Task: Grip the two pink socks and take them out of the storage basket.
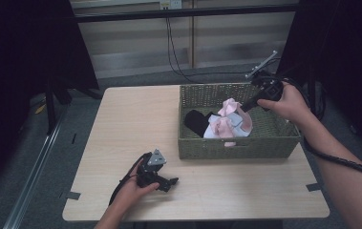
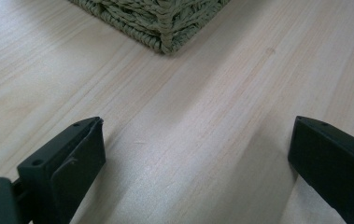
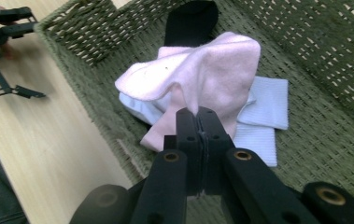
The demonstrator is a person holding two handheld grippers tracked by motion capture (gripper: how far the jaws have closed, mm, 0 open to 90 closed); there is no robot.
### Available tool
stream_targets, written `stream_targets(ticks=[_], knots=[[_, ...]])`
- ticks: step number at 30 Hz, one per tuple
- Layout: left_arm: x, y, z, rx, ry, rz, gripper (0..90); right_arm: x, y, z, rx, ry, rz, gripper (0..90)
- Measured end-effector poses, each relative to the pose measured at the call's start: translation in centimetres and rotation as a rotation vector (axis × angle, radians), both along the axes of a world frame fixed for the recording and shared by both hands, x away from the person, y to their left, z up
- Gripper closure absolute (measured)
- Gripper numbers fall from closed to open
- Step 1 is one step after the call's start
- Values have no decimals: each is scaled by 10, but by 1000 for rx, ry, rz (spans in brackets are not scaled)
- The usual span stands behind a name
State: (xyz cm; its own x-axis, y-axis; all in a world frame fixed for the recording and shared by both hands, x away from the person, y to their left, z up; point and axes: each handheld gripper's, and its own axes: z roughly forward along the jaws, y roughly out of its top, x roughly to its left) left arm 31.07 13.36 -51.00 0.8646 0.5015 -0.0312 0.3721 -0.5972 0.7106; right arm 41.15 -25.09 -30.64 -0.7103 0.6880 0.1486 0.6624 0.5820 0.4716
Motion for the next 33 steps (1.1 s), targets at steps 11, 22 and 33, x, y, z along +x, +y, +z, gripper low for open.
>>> stream_targets(ticks=[11,22,33], knots=[[0,0,0,1,-1,1,35,-16,-1,15,3,-2,41,889],[0,0,0,-2,0,2,35,-32,5,27,9,-3,82,888],[0,0,0,-3,0,1,35,-49,10,35,21,-11,135,888]])
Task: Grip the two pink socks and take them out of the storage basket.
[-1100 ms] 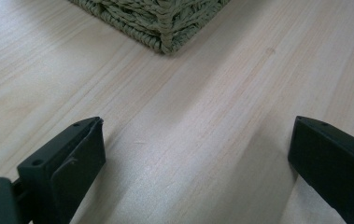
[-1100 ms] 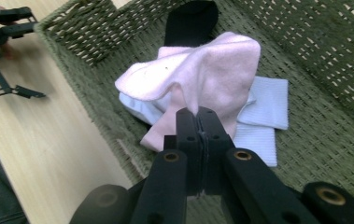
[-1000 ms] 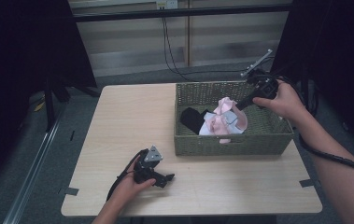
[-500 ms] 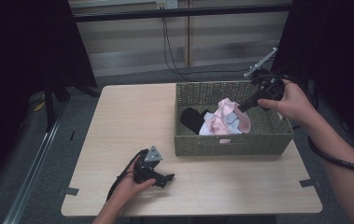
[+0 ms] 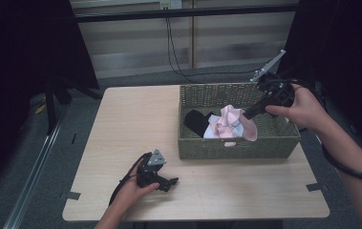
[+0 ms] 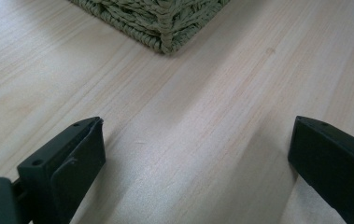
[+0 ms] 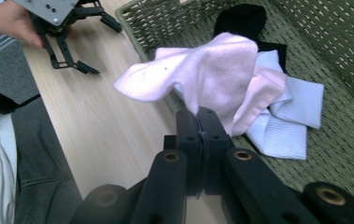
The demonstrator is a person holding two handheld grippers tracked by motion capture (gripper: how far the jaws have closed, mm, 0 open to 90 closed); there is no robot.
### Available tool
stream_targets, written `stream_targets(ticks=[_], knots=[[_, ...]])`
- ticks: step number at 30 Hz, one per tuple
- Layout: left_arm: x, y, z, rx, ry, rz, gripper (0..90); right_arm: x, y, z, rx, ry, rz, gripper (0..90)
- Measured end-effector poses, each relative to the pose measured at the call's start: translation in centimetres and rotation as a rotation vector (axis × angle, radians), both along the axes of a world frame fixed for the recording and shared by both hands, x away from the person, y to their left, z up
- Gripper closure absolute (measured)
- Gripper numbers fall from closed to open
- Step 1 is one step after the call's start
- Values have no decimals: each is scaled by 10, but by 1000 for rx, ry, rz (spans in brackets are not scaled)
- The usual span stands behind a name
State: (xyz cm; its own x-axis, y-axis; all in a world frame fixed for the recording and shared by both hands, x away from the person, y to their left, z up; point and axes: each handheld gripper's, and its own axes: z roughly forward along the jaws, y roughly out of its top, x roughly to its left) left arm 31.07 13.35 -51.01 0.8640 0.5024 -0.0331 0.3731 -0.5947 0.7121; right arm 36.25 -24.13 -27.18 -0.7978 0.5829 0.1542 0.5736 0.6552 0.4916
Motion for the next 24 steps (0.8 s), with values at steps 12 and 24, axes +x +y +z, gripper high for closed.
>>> stream_targets(ticks=[12,24], knots=[[0,0,0,0,0,1,35,-15,4,-5,20,7,44,888],[0,0,0,-3,-3,3,35,-27,12,-9,36,11,92,887]])
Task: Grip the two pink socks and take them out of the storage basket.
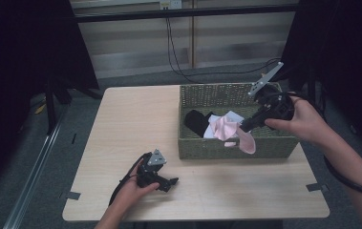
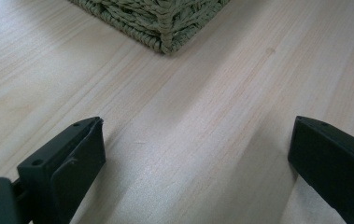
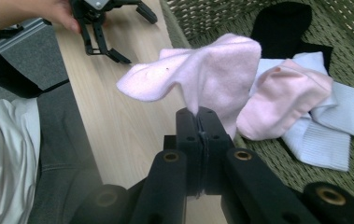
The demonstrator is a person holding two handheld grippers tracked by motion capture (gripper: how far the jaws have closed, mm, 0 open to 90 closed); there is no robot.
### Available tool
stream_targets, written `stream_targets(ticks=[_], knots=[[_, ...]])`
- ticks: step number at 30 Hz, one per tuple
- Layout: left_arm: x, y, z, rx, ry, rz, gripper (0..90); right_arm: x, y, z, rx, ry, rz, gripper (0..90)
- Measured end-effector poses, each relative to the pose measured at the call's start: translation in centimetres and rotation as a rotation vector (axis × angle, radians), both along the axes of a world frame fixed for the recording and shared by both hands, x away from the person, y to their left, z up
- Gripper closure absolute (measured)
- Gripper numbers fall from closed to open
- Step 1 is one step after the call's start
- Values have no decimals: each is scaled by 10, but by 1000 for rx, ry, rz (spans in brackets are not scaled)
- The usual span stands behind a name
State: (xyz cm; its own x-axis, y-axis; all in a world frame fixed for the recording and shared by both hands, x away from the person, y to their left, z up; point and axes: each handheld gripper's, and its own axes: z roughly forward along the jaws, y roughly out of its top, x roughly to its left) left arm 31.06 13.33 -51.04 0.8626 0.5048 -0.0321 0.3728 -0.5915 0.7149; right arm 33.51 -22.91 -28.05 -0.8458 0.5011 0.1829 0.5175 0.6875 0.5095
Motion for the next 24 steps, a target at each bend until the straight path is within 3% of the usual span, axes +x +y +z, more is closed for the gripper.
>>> stream_targets(ticks=[24], knots=[[0,0,0,0,-1,0,35,-19,19,-45,7,53,86,884]])
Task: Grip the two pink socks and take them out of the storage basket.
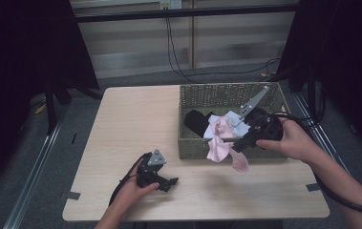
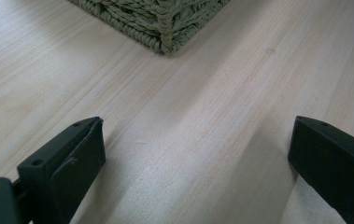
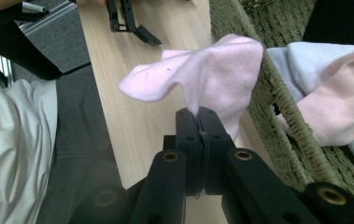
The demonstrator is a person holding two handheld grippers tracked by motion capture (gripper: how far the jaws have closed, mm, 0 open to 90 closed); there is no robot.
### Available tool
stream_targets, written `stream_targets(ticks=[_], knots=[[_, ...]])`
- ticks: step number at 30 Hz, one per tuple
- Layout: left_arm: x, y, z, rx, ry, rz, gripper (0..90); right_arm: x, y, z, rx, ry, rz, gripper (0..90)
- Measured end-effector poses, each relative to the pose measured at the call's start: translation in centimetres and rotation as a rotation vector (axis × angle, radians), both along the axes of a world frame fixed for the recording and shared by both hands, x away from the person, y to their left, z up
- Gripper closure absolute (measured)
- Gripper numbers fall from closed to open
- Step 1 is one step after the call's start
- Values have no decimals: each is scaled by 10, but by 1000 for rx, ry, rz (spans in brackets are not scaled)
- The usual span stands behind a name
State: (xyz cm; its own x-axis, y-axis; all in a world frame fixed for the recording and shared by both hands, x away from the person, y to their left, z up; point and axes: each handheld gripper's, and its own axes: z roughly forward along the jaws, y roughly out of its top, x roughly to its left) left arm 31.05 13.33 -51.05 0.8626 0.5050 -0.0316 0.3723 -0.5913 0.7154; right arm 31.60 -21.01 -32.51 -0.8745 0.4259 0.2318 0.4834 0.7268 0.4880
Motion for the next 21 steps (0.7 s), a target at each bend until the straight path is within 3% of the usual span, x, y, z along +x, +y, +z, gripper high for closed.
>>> stream_targets(ticks=[21], knots=[[0,1,0,10,1,-6,35,-3,8,-38,-10,43,31,871]])
